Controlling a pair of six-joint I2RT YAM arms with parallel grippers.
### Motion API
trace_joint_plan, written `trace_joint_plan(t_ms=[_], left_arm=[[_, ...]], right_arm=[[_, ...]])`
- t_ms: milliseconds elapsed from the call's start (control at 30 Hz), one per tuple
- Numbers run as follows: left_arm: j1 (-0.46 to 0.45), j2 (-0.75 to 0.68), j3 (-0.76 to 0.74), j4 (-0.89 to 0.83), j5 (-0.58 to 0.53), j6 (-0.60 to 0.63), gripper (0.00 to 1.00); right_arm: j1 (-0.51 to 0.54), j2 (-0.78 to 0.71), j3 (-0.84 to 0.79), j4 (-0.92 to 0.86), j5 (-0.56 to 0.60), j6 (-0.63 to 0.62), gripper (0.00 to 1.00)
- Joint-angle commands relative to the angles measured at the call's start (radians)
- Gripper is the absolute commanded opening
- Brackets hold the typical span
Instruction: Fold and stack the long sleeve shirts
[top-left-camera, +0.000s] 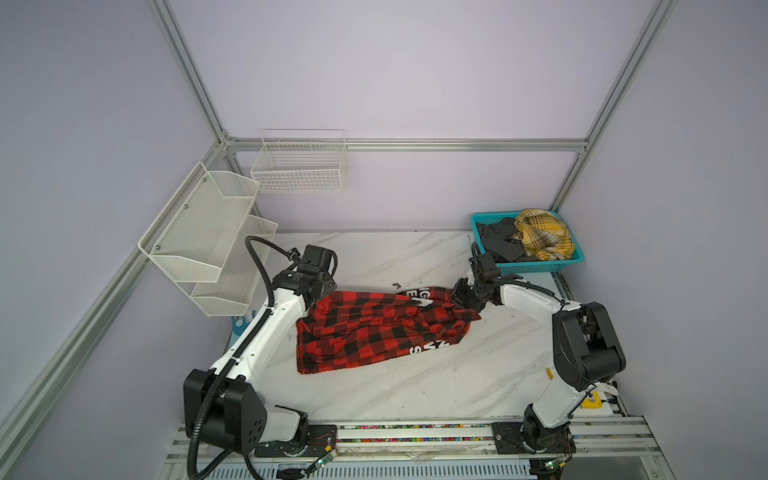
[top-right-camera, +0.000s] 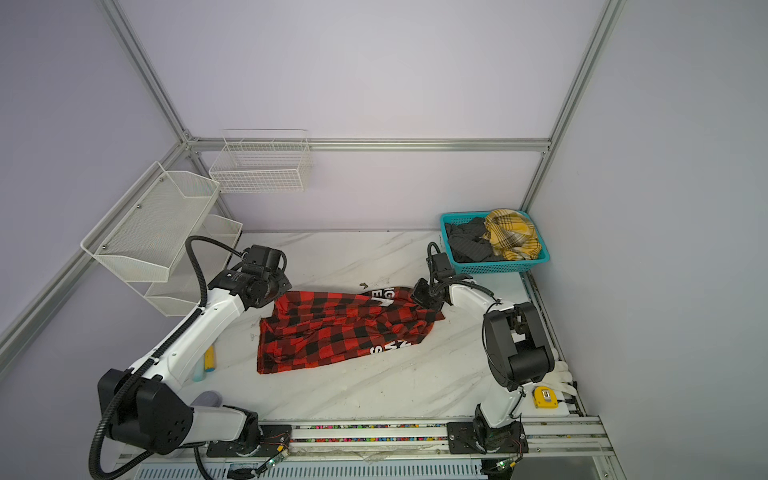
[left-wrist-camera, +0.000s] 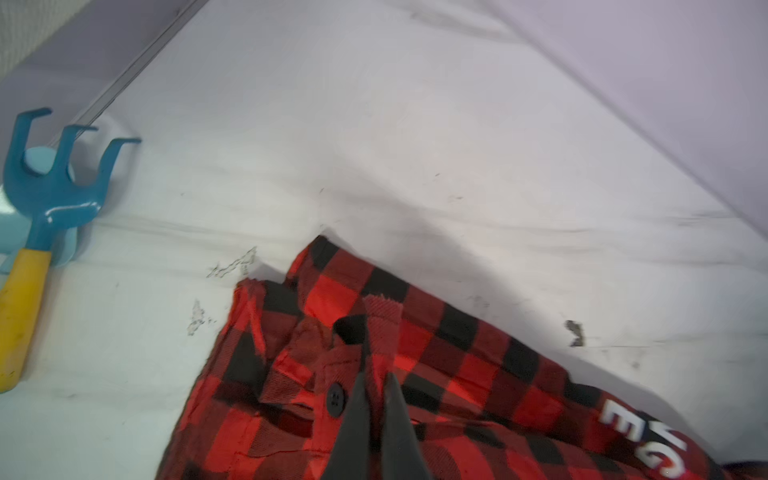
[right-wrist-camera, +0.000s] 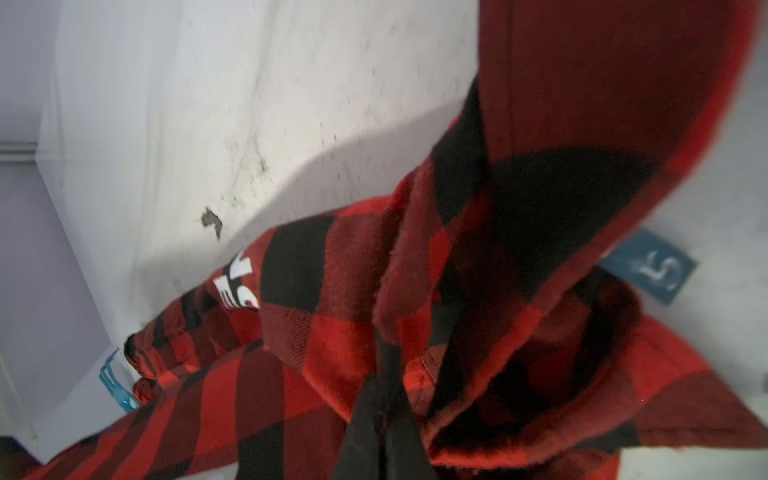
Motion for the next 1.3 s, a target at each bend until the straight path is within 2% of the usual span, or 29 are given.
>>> trace_joint_plan(t_ms=[0, 133, 367, 467, 633, 767, 933, 1033, 1200, 1267], left_arm=[[0.058, 0.019, -0.133, 0.033, -0.009, 0.025, 0.0], [0.077, 0.076, -0.194, 0.109, 0.055, 0.011, 0.0], [0.079, 0.112, -0.09, 0.096, 0.071, 0.016, 0.0], [0.079, 0.09, -0.079, 0.067, 0.075, 0.01, 0.0], [0.079, -0.014, -0.163, 0.048, 0.036, 0.001, 0.0], [0.097, -0.026, -0.212, 0.062, 0.025, 0.005, 0.0], [0.129, 0.019, -0.13, 0.15, 0.107, 0.052, 0.0], [0.132, 0.065, -0.049, 0.248, 0.196, 0.092, 0.0], [0.13, 0.037, 0.043, 0.386, 0.282, 0.076, 0.0], [0.13, -0.02, 0.032, 0.447, 0.274, 0.062, 0.0]], right_arm=[[0.044, 0.038, -0.042, 0.085, -0.02, 0.01, 0.0], [0.053, 0.034, -0.068, 0.133, -0.046, 0.033, 0.0], [0.05, 0.046, -0.014, 0.114, -0.035, 0.039, 0.0], [0.033, 0.036, -0.01, 0.113, -0.034, 0.045, 0.0], [0.016, 0.023, 0.006, 0.099, -0.026, 0.048, 0.0], [0.017, 0.024, 0.007, 0.08, -0.023, 0.018, 0.0], [0.017, 0.03, -0.011, 0.105, -0.048, 0.017, 0.0], [0.016, 0.036, -0.009, 0.121, -0.06, 0.02, 0.0], [0.005, 0.044, -0.009, 0.169, -0.085, 0.043, 0.0], [-0.008, 0.037, -0.016, 0.202, -0.098, 0.06, 0.0]])
